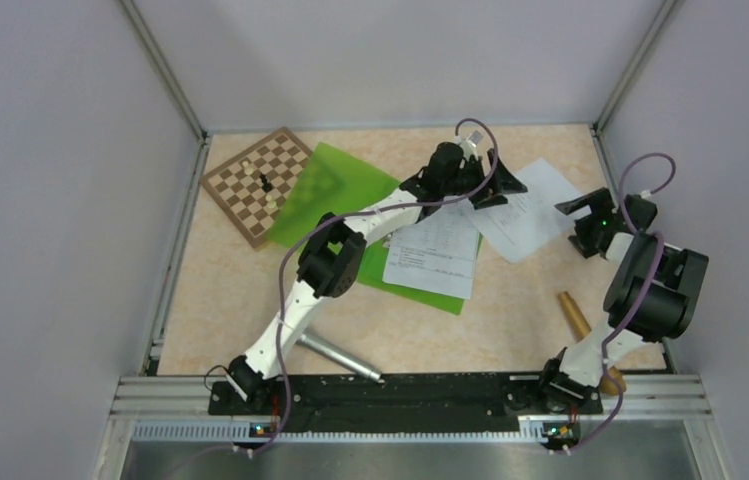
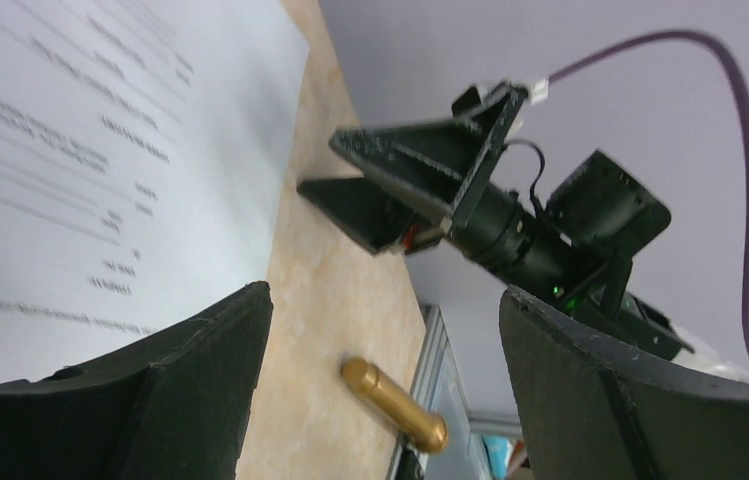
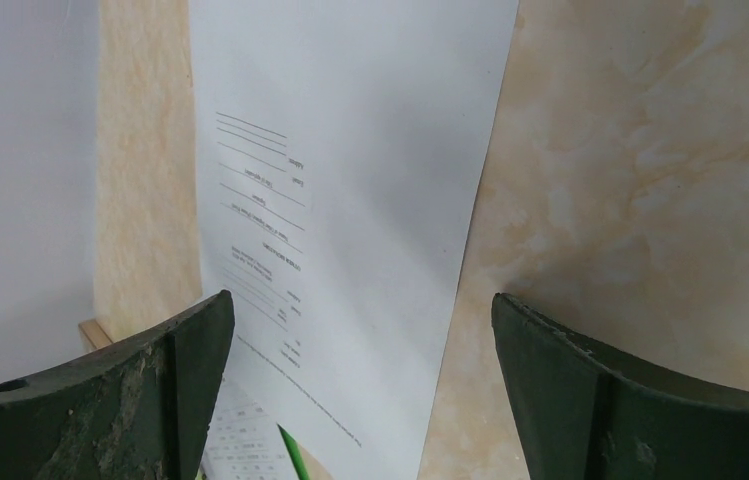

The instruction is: Put the files into the folder

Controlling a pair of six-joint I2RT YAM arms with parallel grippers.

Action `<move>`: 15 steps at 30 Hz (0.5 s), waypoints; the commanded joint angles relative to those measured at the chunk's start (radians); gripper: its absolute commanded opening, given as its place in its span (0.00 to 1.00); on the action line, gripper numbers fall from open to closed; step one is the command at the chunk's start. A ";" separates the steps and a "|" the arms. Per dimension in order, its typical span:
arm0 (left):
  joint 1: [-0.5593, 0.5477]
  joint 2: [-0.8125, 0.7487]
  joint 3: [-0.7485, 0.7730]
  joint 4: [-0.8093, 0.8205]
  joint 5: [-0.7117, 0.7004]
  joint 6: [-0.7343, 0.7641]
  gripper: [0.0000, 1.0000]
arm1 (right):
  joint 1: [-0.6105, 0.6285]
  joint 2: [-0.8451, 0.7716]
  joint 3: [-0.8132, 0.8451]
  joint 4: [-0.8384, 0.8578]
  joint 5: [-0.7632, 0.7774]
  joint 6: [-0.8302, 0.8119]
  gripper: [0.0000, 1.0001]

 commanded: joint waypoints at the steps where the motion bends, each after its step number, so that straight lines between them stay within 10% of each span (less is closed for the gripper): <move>1: 0.019 0.090 0.145 -0.023 -0.117 0.042 0.89 | 0.010 0.020 -0.013 -0.046 0.024 -0.014 0.99; 15: 0.018 0.120 0.098 -0.228 -0.143 0.107 0.87 | 0.024 0.085 -0.006 -0.010 0.000 -0.012 0.99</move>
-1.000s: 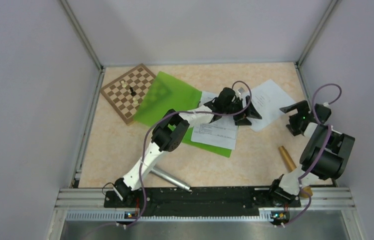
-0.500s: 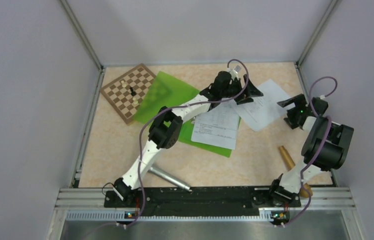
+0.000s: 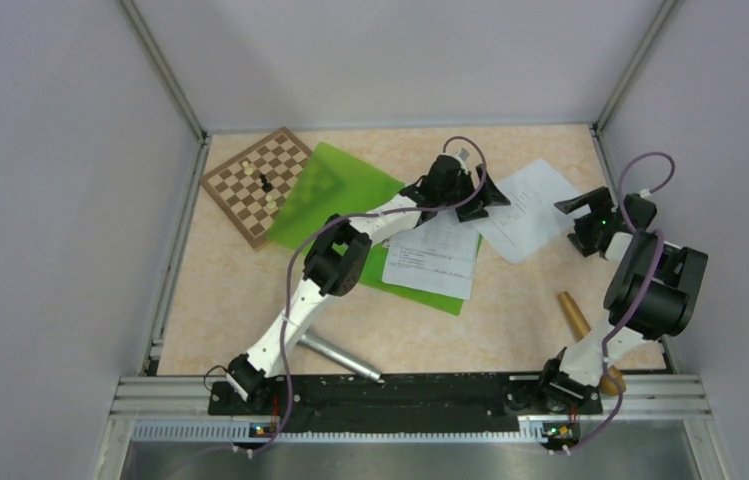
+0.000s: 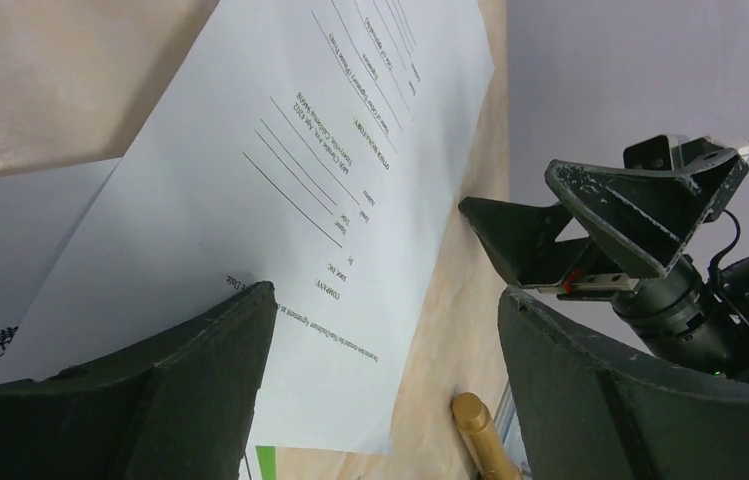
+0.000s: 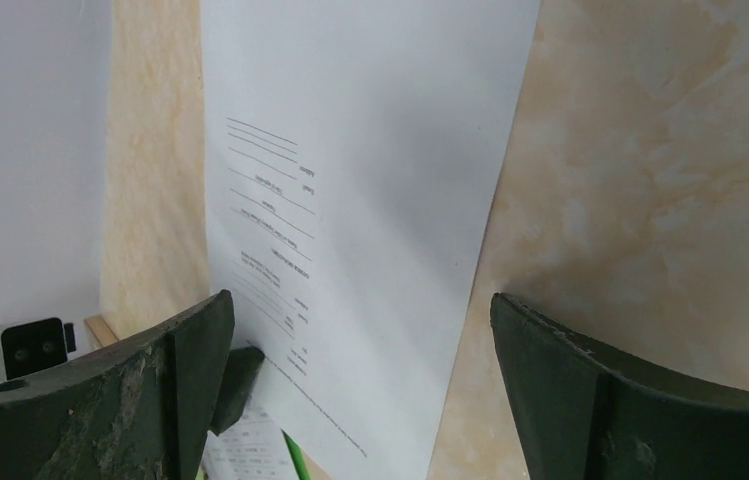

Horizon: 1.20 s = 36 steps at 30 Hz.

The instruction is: Put the files into the folder

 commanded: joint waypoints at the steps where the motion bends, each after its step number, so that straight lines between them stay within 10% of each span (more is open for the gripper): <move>1: -0.006 -0.027 -0.010 -0.092 -0.002 0.074 0.87 | 0.034 0.088 -0.004 -0.007 -0.009 0.002 0.99; 19: -0.004 -0.025 -0.045 -0.079 0.071 0.056 0.87 | 0.163 0.126 -0.028 0.316 -0.132 0.170 0.97; 23: -0.003 -0.038 -0.054 -0.077 0.082 0.060 0.87 | 0.163 0.127 -0.036 0.262 -0.081 0.143 0.74; 27: -0.003 -0.074 -0.066 -0.072 0.096 0.066 0.87 | 0.162 0.121 -0.026 0.204 -0.045 0.123 0.00; 36: -0.003 -0.307 -0.166 -0.058 0.129 0.124 0.89 | 0.162 -0.070 0.044 -0.003 0.023 -0.003 0.00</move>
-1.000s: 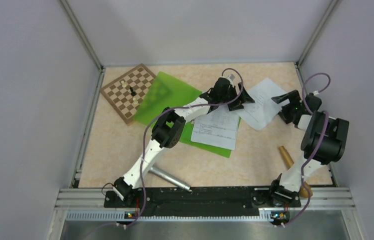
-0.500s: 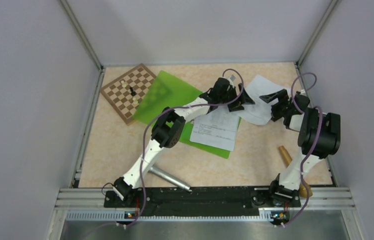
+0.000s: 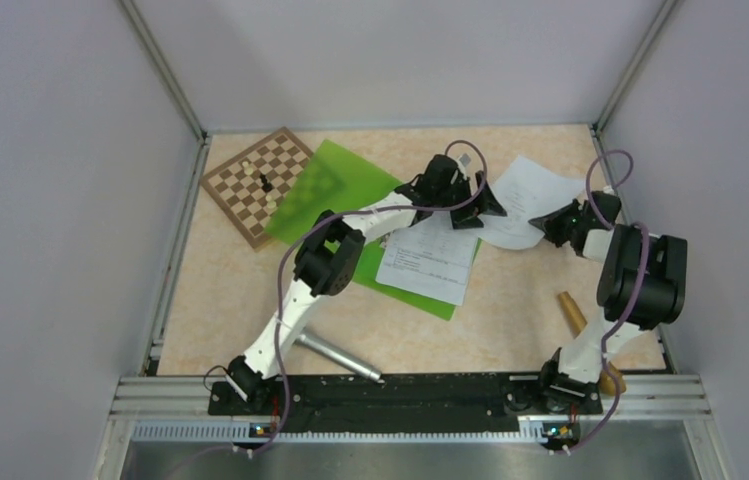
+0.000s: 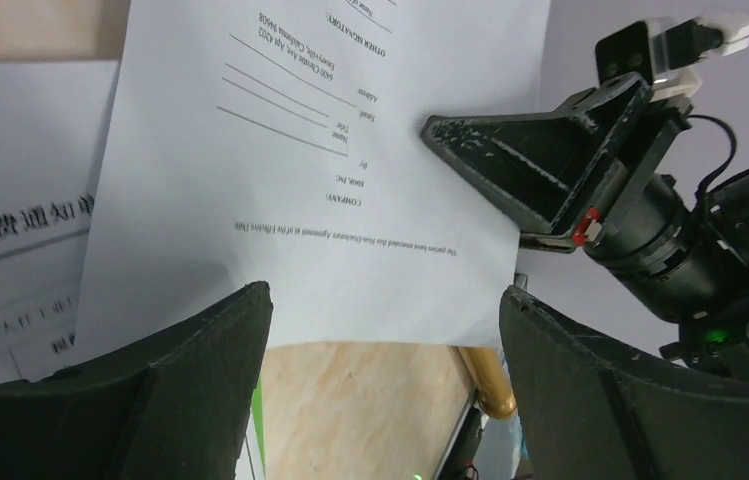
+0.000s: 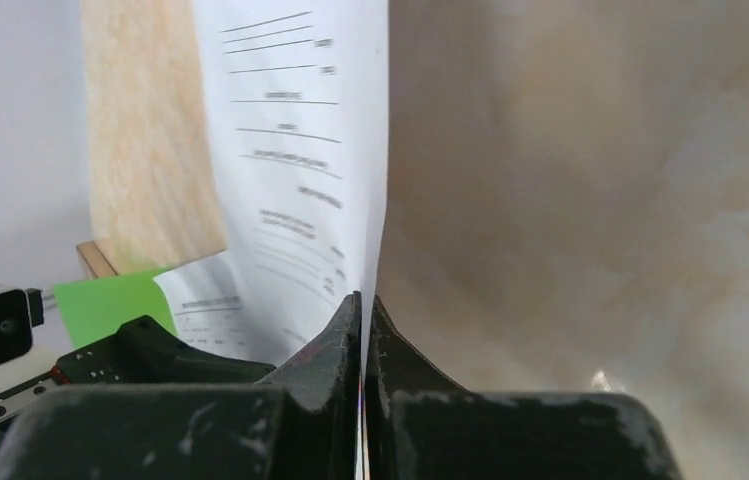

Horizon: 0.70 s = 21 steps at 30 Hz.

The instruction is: Put the files into the folder

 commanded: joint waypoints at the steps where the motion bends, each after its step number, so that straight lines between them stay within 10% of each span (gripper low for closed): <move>1: -0.003 -0.228 -0.042 -0.009 0.030 0.078 0.89 | -0.001 -0.176 0.062 -0.081 0.044 -0.095 0.00; 9: 0.067 -0.543 -0.233 -0.214 -0.071 0.277 0.90 | 0.044 -0.369 0.048 -0.104 -0.066 -0.105 0.00; 21: 0.429 -0.825 -0.437 -0.650 -0.389 0.543 0.91 | 0.461 -0.408 0.141 0.008 -0.088 -0.016 0.00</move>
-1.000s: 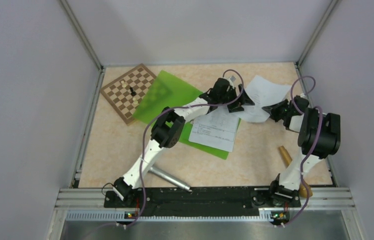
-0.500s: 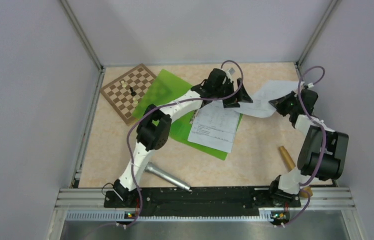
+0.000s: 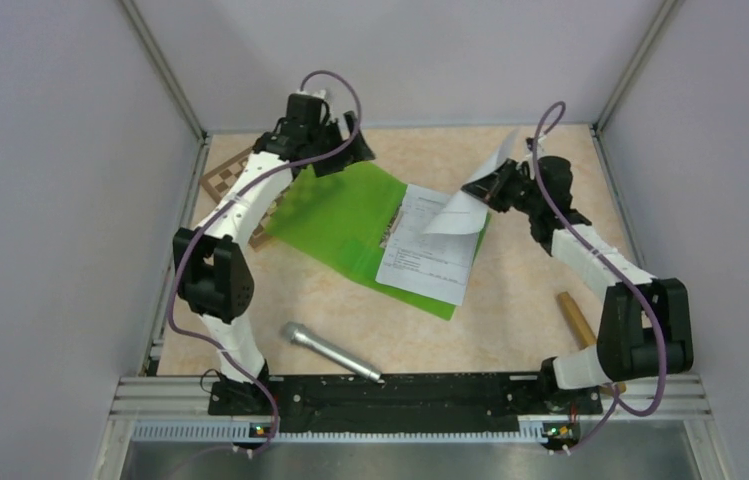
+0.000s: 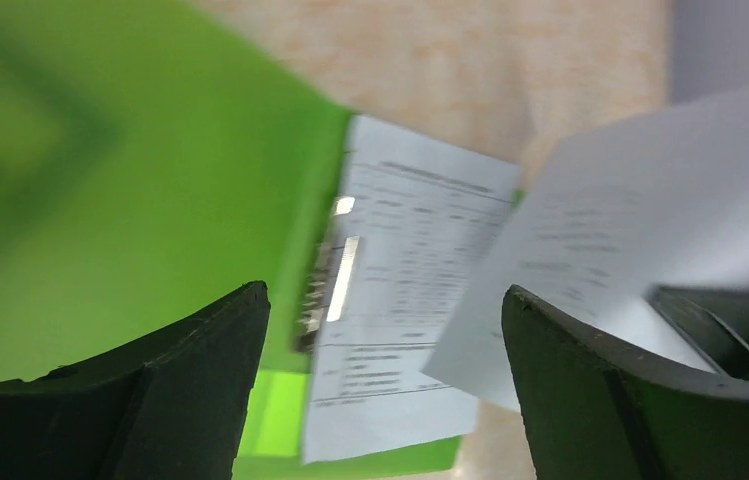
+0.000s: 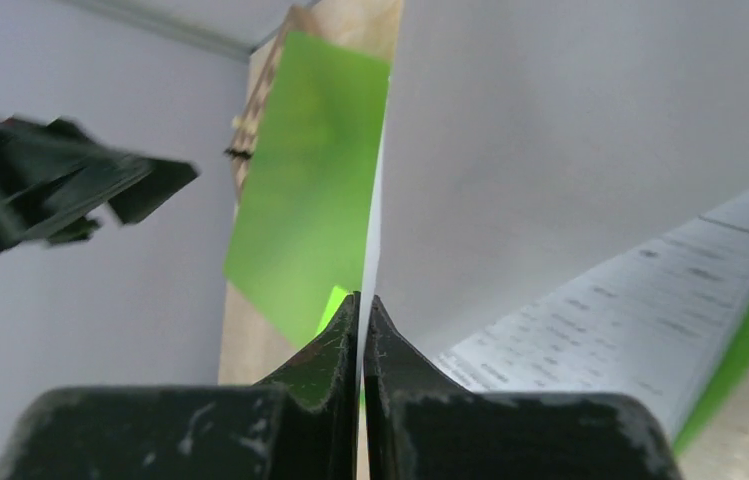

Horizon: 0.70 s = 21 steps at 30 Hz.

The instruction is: Put the files into the folder

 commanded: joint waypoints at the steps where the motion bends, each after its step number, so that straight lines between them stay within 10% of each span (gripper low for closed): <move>1: 0.090 -0.096 -0.081 -0.185 -0.181 0.134 0.91 | 0.109 -0.033 0.053 0.116 -0.022 0.058 0.00; 21: 0.212 0.042 -0.070 -0.263 -0.547 0.323 0.95 | 0.127 -0.042 -0.327 0.187 0.053 0.079 0.00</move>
